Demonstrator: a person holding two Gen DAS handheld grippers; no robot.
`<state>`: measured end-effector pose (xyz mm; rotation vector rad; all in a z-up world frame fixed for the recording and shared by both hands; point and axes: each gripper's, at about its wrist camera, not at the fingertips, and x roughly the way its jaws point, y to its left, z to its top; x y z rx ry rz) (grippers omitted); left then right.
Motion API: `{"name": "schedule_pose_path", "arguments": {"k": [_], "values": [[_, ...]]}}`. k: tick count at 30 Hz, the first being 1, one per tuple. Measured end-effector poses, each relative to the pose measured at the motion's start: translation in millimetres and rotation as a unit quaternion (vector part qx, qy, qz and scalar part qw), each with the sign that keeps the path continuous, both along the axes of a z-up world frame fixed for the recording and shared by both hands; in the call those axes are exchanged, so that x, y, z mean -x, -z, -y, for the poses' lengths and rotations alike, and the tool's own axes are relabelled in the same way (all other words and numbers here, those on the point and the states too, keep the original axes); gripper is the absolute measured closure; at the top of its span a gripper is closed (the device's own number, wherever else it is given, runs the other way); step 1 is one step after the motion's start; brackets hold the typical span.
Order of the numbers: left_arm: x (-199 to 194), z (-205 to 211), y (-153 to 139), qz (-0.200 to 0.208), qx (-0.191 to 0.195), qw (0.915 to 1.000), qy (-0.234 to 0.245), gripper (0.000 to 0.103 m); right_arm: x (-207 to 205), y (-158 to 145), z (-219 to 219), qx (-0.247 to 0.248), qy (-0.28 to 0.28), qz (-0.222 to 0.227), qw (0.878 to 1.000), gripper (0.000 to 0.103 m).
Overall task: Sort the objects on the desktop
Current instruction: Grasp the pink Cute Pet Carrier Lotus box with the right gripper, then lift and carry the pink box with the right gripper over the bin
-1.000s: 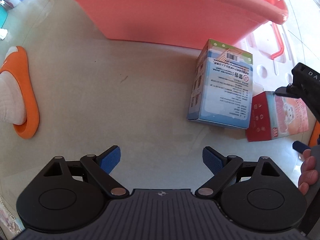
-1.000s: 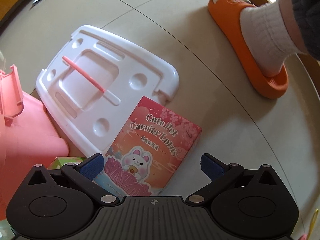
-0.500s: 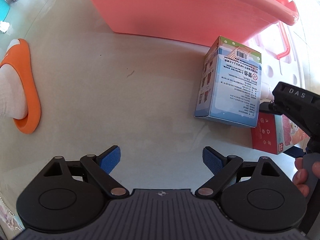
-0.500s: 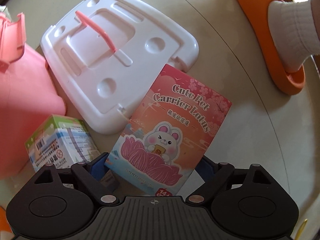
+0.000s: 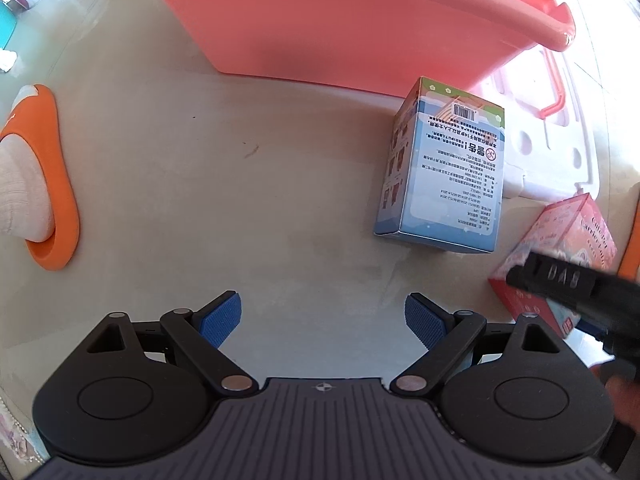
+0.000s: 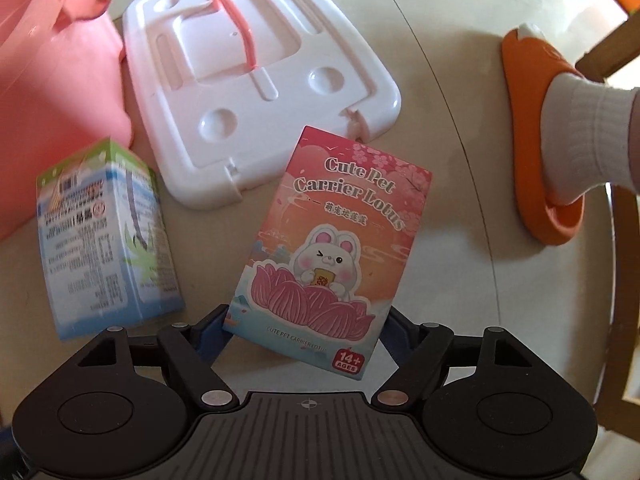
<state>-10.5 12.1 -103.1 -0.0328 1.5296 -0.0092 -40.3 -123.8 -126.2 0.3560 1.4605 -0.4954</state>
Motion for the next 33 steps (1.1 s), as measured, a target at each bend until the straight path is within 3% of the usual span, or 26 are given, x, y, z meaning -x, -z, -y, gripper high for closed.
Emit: {"name": "schedule_pose_path", "arguments": {"k": [8,21,33], "values": [[-2.0,-0.8,-4.9,0.008,0.002,1.0,0.005,0.012,10.1,-27.8,6.8,0.003,-0.024,0.004,1.0,0.032],[2.1,-9.1,-15.4,0.016,0.008,0.9998,-0.003,0.012,0.7,-68.8,24.9,0.016,-0.052,0.067,0.996,0.036],[3.8,-13.5,-21.4,0.021,0.009,0.9997,-0.012,0.012,-17.5,-126.2,14.8,0.032,-0.102,0.127,0.986,0.036]]}}
